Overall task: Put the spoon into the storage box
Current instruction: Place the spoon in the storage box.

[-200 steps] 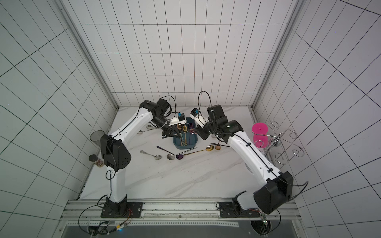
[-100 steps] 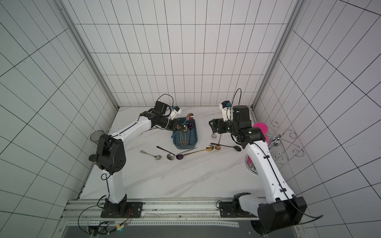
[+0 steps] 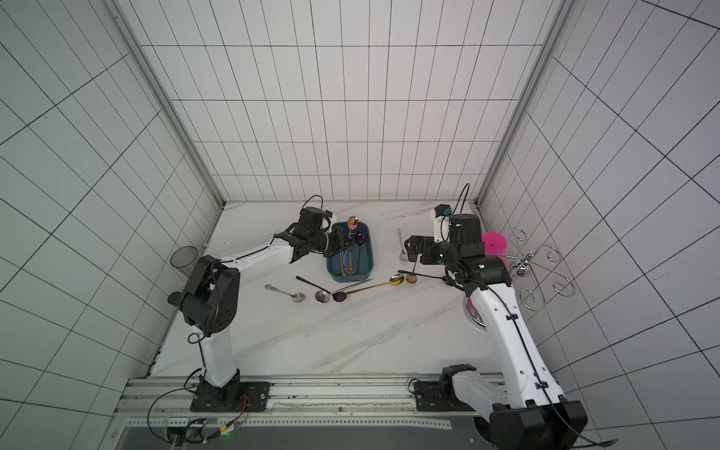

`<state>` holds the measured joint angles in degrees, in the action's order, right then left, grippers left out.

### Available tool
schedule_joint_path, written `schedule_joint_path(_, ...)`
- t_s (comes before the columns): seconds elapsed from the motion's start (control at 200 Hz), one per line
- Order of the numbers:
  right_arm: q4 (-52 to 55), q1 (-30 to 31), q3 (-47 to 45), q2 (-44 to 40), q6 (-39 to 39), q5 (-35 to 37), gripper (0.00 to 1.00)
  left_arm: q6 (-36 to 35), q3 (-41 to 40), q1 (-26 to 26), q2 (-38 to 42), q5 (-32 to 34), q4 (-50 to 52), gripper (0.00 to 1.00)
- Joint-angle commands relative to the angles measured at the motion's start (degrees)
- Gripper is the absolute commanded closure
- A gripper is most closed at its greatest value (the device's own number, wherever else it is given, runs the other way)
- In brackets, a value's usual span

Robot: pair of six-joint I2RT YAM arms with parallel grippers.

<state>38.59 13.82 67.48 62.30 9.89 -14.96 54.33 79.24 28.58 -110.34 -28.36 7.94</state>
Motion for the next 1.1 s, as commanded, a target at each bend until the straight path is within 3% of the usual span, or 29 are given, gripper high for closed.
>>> schedule_joint_path(0.0,2.6,-0.7,-2.5,-2.2,1.1,1.1,0.01,6.7,0.2,0.2,-0.7,8.0,-4.3,1.00)
schedule_joint_path(0.105,3.1,-0.8,-3.2,-3.0,0.9,1.2,0.01,7.3,1.1,2.2,-1.7,13.8,-3.0,1.00)
schedule_joint_path(0.275,4.5,-0.9,-4.2,-2.7,1.0,-0.1,0.01,5.5,2.0,4.5,-4.4,16.3,-2.4,1.00)
schedule_joint_path(0.919,6.6,-1.0,-12.1,-4.7,3.8,-2.4,0.00,2.2,9.4,7.1,-14.6,19.9,0.0,1.00)
schedule_joint_path(1.094,4.7,-1.0,-13.9,-2.1,6.0,-3.6,0.04,2.0,8.6,7.3,-13.4,21.1,1.0,0.79)
